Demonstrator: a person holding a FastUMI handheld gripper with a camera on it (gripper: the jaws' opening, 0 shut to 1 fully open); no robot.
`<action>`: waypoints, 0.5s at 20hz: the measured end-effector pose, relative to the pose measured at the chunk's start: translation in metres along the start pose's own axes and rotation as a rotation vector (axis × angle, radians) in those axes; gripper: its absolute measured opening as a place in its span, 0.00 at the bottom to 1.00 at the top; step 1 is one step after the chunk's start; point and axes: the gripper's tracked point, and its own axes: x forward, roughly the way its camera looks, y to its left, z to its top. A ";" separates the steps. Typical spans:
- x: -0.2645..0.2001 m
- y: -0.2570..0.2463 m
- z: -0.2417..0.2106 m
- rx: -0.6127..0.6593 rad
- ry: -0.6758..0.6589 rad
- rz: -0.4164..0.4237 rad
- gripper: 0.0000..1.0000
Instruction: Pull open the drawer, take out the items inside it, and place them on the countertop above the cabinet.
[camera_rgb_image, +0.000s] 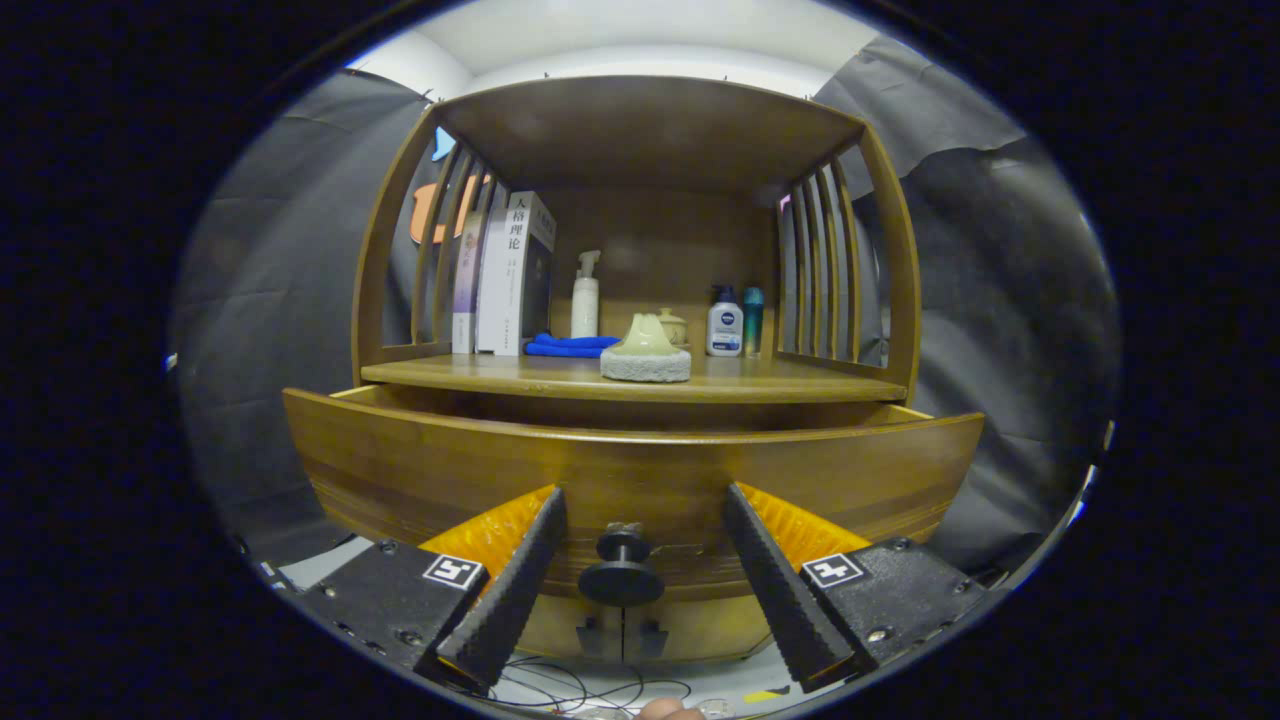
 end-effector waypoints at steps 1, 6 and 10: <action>0.003 0.000 0.000 0.001 0.000 0.000 1.00; 0.019 0.000 0.002 0.002 0.009 0.004 1.00; 0.030 0.000 0.004 0.008 0.008 0.006 1.00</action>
